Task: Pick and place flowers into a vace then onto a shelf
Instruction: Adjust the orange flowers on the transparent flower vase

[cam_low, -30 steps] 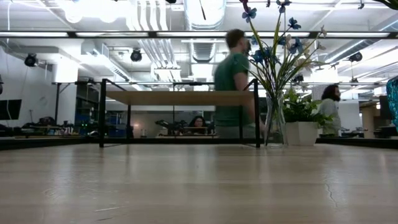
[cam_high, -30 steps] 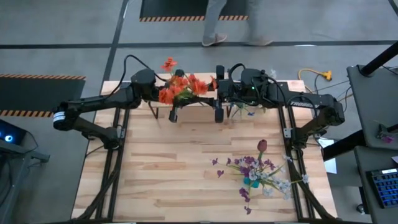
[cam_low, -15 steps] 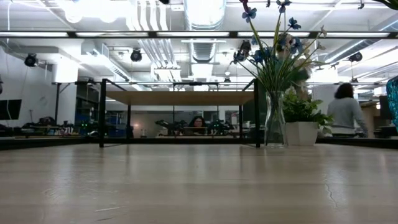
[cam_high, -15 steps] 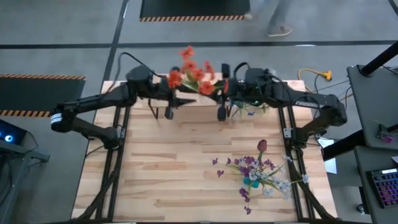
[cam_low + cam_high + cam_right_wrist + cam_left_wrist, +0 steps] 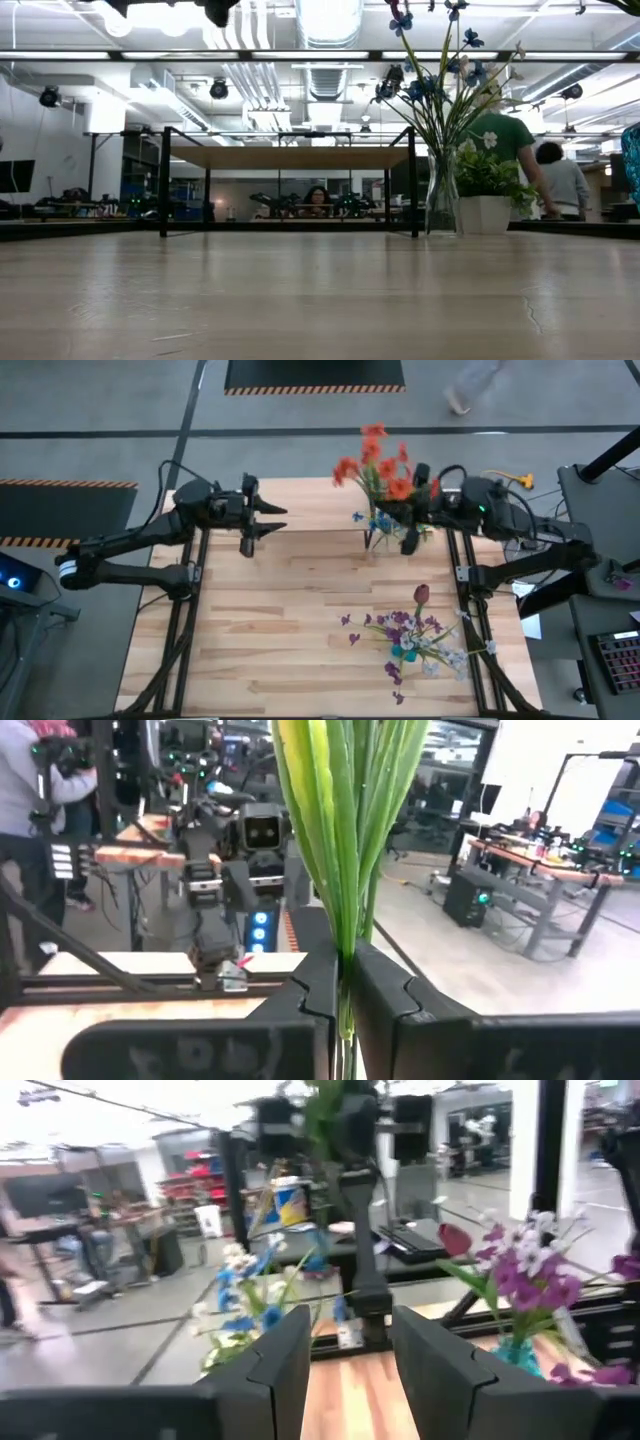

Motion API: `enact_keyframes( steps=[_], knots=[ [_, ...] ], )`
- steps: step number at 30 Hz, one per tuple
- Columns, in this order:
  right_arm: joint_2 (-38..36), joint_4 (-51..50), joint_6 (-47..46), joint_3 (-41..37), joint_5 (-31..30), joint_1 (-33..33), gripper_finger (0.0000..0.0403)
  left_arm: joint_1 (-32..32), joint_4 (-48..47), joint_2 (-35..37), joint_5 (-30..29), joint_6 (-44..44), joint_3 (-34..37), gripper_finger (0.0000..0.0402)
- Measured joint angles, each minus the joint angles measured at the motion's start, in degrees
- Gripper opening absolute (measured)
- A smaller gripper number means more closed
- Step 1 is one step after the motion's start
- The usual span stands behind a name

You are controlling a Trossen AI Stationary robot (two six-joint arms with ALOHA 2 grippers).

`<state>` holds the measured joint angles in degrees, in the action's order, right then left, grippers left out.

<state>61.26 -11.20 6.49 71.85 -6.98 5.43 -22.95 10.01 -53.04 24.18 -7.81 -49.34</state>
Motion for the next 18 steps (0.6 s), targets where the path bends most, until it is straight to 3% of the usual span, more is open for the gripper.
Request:
enact_keyframes(
  steps=[8, 18],
  knots=[
    [-11.57, 10.86, 1.37, -19.23, -2.26, -1.48, 0.0011, -0.07, 6.49, 10.41, -8.23, 0.02, 11.73, 0.0127],
    [-17.53, 14.24, 1.88, -28.78, -0.93, -1.90, 0.0011, -0.01, 7.36, 15.60, -10.92, 1.33, 16.15, 0.0127]
  ],
)
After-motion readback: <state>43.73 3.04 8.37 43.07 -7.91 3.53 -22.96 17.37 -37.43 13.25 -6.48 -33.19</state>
